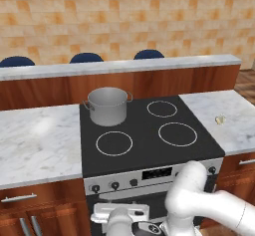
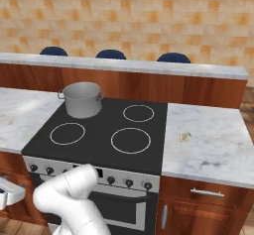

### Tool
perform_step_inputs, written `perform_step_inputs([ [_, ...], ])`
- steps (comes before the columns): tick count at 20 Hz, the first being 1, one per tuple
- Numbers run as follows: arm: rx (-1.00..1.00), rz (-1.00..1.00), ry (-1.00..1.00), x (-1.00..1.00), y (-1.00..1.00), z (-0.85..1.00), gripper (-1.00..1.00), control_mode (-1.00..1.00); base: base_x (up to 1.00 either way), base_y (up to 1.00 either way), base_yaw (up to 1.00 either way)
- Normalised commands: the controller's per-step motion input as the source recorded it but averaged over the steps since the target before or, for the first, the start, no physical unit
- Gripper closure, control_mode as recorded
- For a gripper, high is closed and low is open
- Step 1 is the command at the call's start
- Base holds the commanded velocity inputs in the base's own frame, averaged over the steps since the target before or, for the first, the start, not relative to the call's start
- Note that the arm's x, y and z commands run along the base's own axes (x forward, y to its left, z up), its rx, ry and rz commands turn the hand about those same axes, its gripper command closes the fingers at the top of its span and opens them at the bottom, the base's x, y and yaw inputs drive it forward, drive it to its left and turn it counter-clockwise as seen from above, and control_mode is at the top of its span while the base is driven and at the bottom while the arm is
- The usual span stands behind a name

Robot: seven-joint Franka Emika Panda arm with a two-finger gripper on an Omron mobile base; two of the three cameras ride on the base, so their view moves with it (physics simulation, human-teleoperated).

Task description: Turn on the burner for the pot on the stove. Wait thirty seconds for the pot to heat up. Then add the garlic to the pot.

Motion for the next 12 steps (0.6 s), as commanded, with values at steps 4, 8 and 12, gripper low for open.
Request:
perform_step_inputs([
  [4,0.06,-0.01,-0.06,0.16,0.00,-0.02,-1.00,-1.00,0.00,0.00,0.00],
  [8,0.03,-0.06,0.00,0.48,0.00,0.00,-1.00,-1.00,0.00,0.00,0.00],
  [12,0.00,-0.05,0.00,0.31,0.00,-0.09,-1.00,-1.00,0.00,0.00,0.00],
])
